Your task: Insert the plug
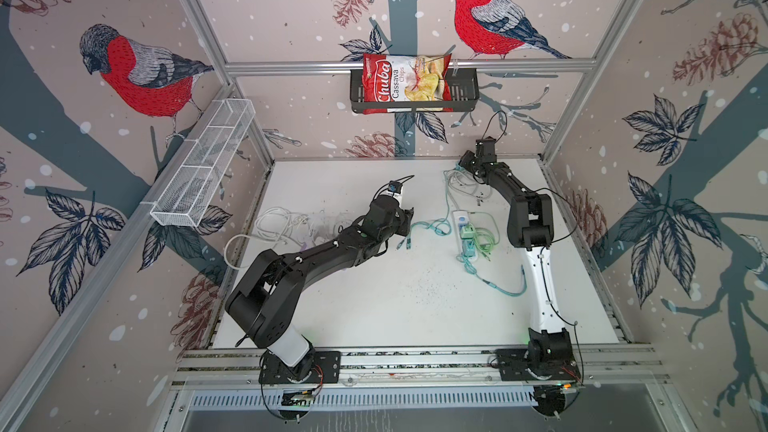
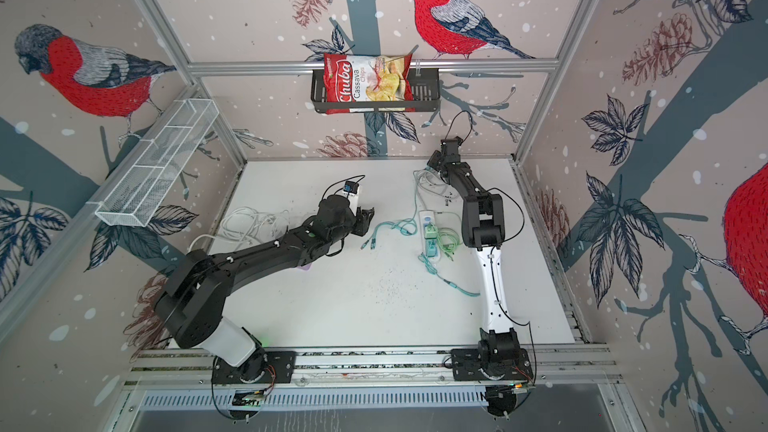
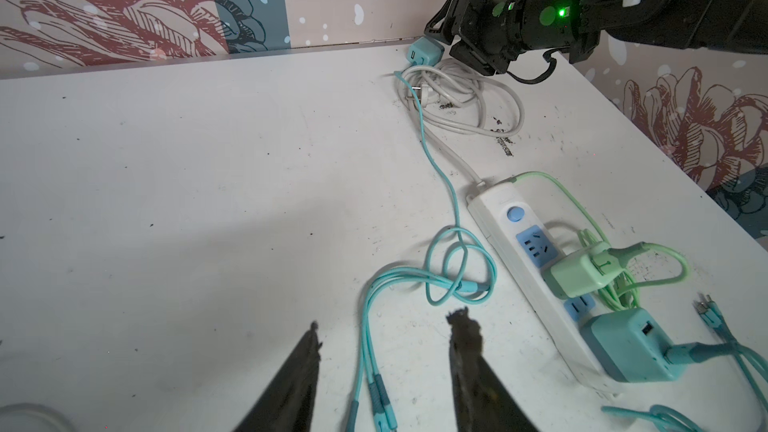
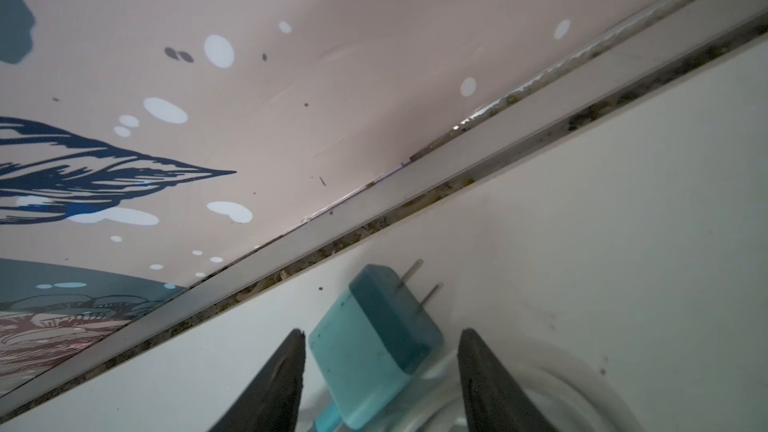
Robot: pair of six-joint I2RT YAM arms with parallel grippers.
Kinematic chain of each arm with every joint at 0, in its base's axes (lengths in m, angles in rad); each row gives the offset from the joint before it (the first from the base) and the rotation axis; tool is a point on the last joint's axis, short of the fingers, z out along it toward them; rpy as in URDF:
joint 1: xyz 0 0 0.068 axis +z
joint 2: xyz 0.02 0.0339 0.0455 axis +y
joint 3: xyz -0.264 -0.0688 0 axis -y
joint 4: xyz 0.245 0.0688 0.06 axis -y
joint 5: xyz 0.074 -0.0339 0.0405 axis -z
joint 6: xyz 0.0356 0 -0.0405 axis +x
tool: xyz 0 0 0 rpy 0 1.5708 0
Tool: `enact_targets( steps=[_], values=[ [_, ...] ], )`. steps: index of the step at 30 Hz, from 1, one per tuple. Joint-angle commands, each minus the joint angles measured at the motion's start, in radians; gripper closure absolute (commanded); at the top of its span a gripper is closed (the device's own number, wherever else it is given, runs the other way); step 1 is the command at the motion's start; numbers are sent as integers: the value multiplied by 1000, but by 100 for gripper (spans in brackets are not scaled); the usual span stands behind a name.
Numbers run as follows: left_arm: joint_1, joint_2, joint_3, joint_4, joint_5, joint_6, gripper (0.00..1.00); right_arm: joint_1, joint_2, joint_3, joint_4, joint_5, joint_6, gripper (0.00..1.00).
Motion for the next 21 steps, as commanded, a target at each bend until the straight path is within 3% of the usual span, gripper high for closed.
enact_targets(
  steps=[1,7,21],
  values=[
    [3,-14,-6,3,-29,-5,50,-12,20,26,43,-44,19,40],
    [3,-7,-5,5,-25,-7,50,-16,100,142,-3,-121,33,40],
    [2,-14,-27,27,-34,-15,50,18,139,166,-66,-302,-43,47]
  ],
)
